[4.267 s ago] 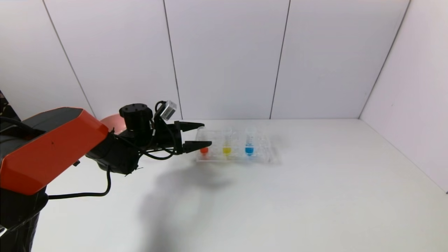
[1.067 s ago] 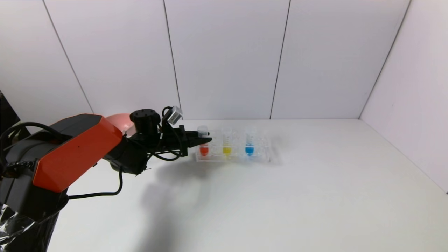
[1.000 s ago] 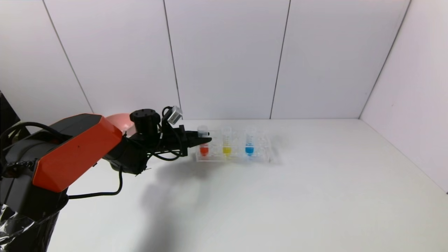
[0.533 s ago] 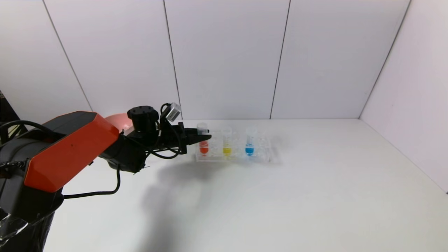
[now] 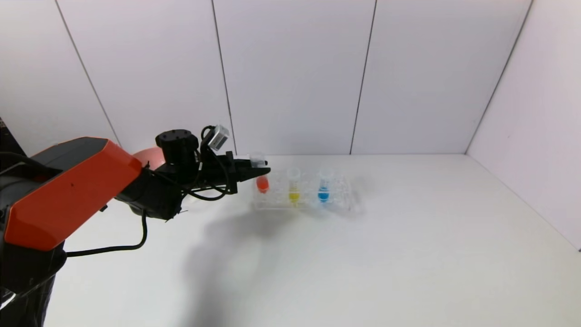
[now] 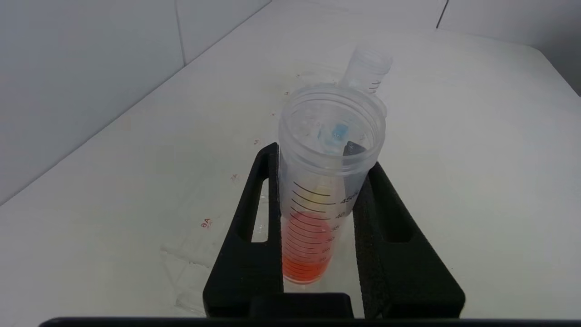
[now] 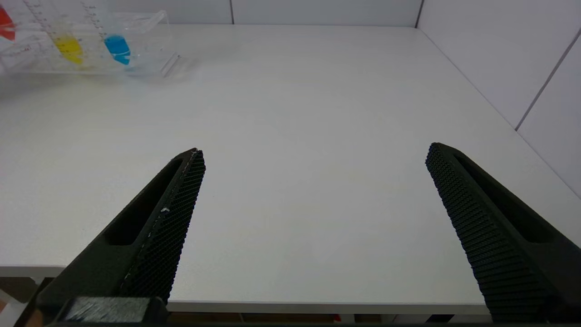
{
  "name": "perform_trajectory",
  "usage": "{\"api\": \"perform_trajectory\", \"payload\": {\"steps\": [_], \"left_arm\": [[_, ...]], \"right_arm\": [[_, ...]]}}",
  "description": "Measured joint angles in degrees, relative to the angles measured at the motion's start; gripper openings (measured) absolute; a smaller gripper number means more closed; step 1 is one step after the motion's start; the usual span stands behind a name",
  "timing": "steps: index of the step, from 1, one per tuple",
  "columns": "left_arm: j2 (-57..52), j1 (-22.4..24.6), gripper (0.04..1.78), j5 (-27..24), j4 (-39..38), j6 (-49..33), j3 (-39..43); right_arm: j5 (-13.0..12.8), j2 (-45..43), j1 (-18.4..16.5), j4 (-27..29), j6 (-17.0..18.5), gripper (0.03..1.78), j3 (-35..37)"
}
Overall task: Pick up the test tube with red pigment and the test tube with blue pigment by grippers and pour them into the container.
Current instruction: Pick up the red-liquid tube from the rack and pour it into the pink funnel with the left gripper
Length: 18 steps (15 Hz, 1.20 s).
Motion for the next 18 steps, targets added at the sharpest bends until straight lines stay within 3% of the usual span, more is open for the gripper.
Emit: {"api": "perform_trajectory", "payload": {"steps": [11, 14, 18], "left_arm": [[-9.37, 0.72, 0.46, 1.87, 6.67, -0.41, 1.16], [-13.29, 0.78, 0.46, 7.08, 9.7, -0.39, 2.84], [-17.99, 0.78, 0.46, 19.02, 16.79, -0.16, 4.39]], "right_arm": [[0.0, 0.0, -0.02, 0.0, 0.0, 1.77, 0.0], [0.0, 0.0, 0.0, 0.0, 0.0, 1.77, 0.0], [0.0, 0.0, 0.0, 0.0, 0.0, 1.77, 0.0]]}}
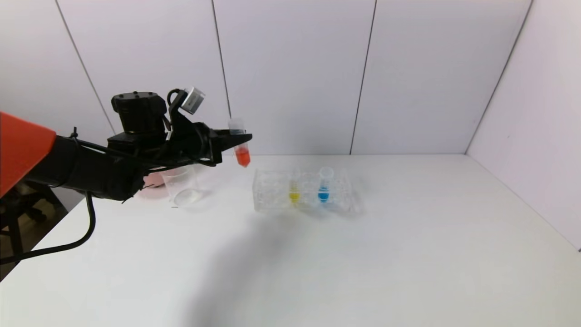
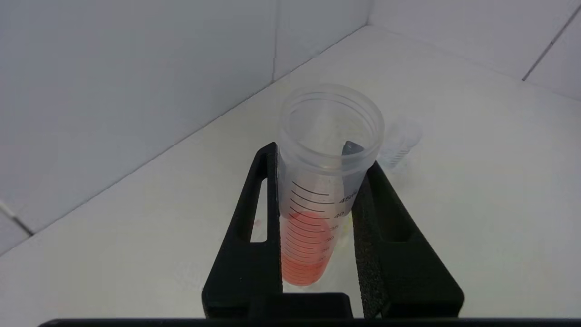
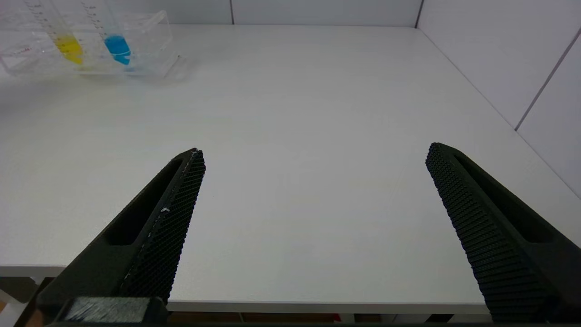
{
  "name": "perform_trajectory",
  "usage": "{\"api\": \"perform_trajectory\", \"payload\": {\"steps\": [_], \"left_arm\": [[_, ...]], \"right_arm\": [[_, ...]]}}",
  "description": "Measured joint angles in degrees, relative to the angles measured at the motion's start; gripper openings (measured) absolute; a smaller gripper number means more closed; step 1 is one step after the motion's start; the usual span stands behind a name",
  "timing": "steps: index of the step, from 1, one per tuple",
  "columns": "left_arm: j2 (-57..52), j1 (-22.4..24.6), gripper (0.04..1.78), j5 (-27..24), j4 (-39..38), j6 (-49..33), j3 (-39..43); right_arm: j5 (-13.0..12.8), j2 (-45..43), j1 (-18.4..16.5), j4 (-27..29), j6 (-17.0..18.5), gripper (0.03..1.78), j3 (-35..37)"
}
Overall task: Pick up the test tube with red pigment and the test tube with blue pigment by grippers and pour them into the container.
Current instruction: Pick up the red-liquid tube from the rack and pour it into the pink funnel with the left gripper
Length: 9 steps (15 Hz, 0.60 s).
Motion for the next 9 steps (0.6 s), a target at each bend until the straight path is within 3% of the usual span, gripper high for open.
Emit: {"api": "perform_trajectory", "payload": {"steps": [3, 9], "left_arm": [[-2.84, 0.11, 0.46, 11.06, 4.29, 0.09, 0.6], [-8.66, 0.3, 0.46, 26.43, 8.75, -0.33, 1.4]], "right_arm": [[0.0, 0.0, 0.0, 0.0, 0.0, 1.77, 0.0], [0.0, 0.0, 0.0, 0.0, 0.0, 1.77, 0.0]]}}
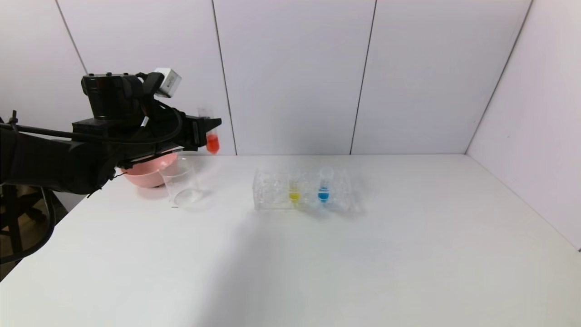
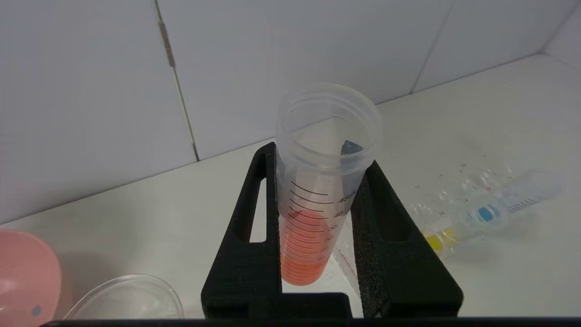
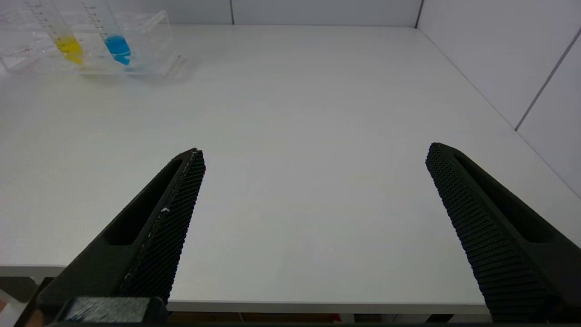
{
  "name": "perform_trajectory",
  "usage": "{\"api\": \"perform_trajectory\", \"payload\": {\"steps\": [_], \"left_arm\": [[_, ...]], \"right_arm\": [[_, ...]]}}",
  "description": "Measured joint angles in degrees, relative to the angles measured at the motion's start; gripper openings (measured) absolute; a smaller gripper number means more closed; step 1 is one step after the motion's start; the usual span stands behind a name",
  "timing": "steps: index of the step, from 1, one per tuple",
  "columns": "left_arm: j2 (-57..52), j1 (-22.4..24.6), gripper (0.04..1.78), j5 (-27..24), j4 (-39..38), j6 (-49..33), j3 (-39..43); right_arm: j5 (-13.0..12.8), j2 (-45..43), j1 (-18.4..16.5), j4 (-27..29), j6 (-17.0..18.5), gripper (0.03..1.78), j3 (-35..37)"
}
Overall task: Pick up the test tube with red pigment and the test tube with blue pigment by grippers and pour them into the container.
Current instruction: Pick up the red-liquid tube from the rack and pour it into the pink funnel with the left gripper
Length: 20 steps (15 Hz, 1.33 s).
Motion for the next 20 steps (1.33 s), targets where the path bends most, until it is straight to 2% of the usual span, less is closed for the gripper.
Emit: {"api": "perform_trajectory", "payload": {"steps": [4, 5, 13, 16, 20], "left_arm": [[-1.79, 0.6, 0.46, 10.01, -0.07, -0.04, 0.83], [-2.38, 1.18, 0.46, 10.67, -0.05, 0.02, 1.32], [-6.36, 9.26, 0.46, 9.4, 1.22, 0.27, 4.22], [-7.42, 13.17, 0.46, 4.45, 1.52, 0.05, 5.16], [-8.37, 16.03, 0.46, 3.43, 1.28, -0.01, 6.42]], "right_arm": [[0.0, 0.0, -0.02, 0.0, 0.0, 1.77, 0.0], [0.0, 0.0, -0.02, 0.0, 0.0, 1.77, 0.0], [0.0, 0.0, 0.0, 0.0, 0.0, 1.77, 0.0], [0.0, 0.0, 0.0, 0.0, 0.0, 1.77, 0.0], [0.0, 0.0, 0.02, 0.0, 0.0, 1.77, 0.0]]}}
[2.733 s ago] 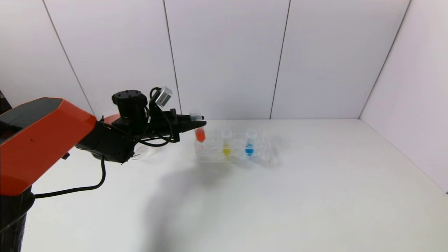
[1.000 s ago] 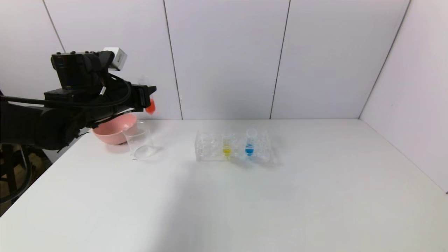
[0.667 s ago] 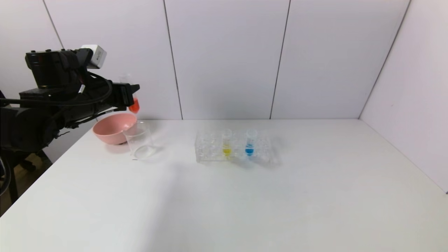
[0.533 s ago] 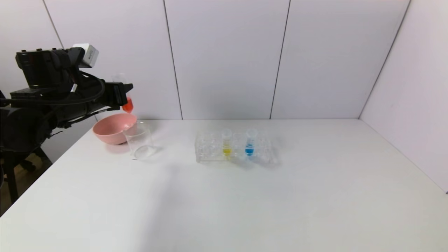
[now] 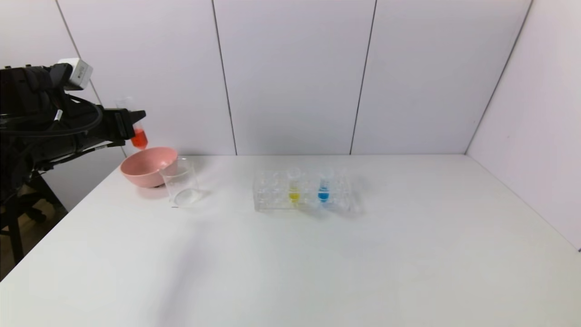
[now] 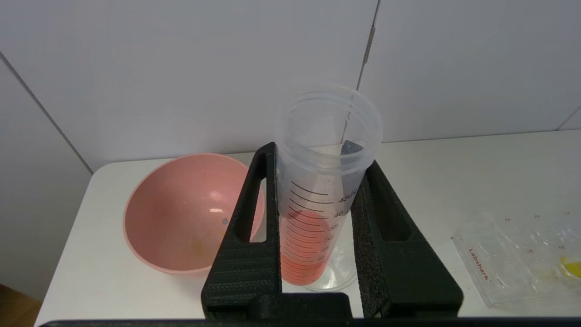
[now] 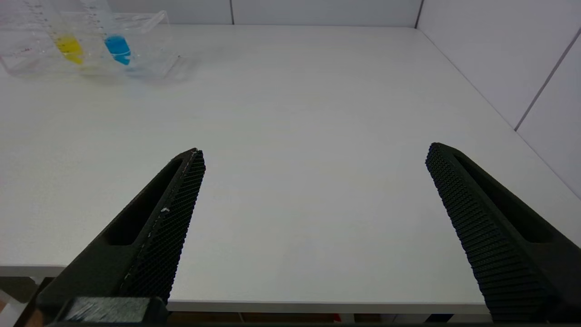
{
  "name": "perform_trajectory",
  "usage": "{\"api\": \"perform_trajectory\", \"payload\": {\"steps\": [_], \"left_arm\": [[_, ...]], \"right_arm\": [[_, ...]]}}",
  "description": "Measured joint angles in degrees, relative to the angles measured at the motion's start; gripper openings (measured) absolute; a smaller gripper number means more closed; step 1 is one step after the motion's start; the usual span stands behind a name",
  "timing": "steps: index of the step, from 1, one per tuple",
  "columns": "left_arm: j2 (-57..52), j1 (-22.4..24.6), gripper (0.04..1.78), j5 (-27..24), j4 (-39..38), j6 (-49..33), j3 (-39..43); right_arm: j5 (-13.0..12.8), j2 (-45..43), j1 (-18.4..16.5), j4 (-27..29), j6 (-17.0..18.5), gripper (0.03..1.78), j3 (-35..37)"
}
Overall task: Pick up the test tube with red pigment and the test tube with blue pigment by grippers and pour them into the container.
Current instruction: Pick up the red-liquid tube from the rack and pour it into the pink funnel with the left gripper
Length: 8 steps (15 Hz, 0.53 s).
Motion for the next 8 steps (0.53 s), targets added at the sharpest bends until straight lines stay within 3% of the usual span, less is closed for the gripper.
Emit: {"api": "perform_trajectory", "payload": {"steps": [8], "left_arm": [[-1.74, 1.68, 0.46, -0.13, 0.07, 0.09, 1.1]], "right_arm": [[0.0, 0.0, -0.02, 0.0, 0.0, 1.77, 0.0]]}}
